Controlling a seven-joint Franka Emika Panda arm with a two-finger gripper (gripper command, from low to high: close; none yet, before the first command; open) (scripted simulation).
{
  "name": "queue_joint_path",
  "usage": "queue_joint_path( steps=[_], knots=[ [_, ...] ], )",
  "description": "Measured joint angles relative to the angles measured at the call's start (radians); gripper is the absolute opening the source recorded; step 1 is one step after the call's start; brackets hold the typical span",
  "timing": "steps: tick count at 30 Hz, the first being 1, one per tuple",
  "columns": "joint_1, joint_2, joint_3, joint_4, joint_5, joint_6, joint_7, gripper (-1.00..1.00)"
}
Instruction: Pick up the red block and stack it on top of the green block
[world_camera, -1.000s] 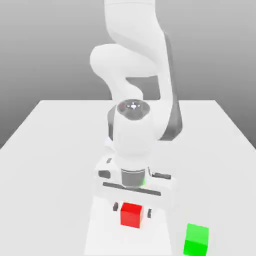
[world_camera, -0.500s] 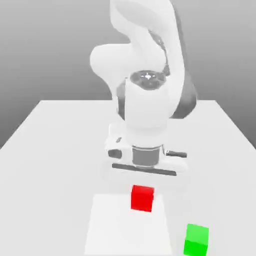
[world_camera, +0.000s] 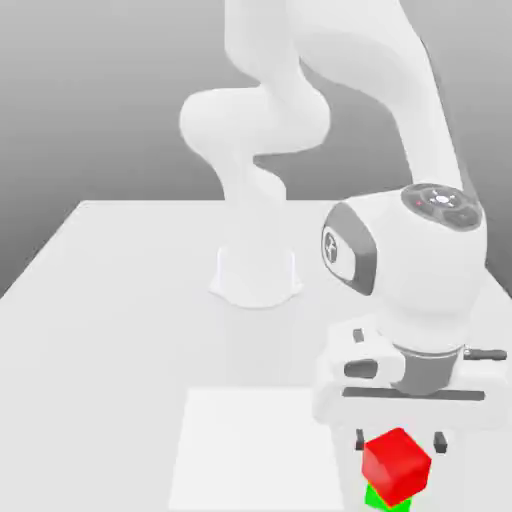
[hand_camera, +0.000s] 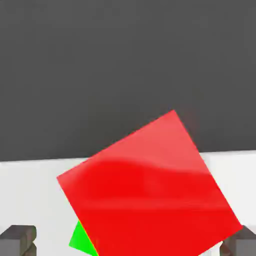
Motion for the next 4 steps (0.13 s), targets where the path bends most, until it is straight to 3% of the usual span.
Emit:
queue_joint_path(
  steps=[4],
  knots=[
    [-0.008,-0.096,0.014,-0.004,0.032,-0.090,-0.022,1.00]
  ],
)
